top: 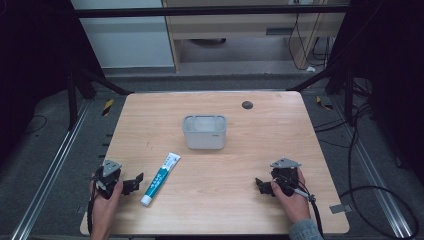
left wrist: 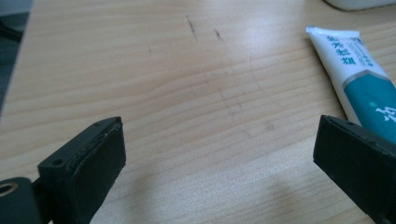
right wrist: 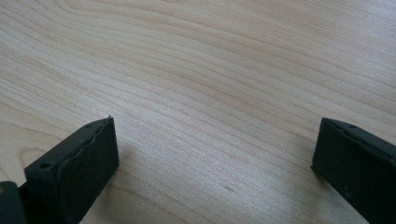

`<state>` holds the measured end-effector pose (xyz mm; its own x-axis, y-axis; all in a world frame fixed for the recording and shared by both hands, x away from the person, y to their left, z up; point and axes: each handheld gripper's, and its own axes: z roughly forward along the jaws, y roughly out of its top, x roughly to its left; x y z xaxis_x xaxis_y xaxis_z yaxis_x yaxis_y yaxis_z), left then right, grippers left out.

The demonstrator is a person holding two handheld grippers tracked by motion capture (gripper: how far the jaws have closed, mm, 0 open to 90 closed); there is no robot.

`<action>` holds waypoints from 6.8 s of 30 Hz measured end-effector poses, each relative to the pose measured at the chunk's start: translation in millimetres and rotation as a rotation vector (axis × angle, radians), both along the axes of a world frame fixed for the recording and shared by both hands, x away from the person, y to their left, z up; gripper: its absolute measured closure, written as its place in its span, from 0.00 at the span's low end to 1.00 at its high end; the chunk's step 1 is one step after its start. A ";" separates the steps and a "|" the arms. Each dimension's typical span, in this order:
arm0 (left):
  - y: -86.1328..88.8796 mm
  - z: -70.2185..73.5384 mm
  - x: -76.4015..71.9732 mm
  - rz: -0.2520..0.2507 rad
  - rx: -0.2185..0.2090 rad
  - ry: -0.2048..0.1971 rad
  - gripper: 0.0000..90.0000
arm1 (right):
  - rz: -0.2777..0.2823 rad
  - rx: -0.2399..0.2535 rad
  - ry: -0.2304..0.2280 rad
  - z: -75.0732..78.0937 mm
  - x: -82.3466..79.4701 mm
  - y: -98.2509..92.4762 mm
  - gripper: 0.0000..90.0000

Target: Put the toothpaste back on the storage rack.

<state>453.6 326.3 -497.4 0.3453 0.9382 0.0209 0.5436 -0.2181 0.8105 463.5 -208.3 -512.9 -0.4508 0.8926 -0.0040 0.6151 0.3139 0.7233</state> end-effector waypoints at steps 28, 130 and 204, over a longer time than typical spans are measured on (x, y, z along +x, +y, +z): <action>-20.7 24.8 -33.2 -0.165 -0.058 -0.127 0.01 | 0.000 0.001 0.002 -0.1 0.0 0.1 0.00; -118.7 35.6 67.4 -0.267 0.312 0.524 0.55 | 0.016 -0.003 -0.002 -0.2 1.8 -0.7 0.00; -120.9 102.4 50.8 -0.265 0.223 0.249 0.87 | 0.018 0.001 0.002 0.0 2.1 -0.6 0.00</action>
<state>504.4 205.3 -395.0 0.5940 0.7984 0.0984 0.6184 -0.5314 0.5789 465.6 -208.9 -512.9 -0.4664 0.8846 -0.0022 0.6106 0.3237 0.7228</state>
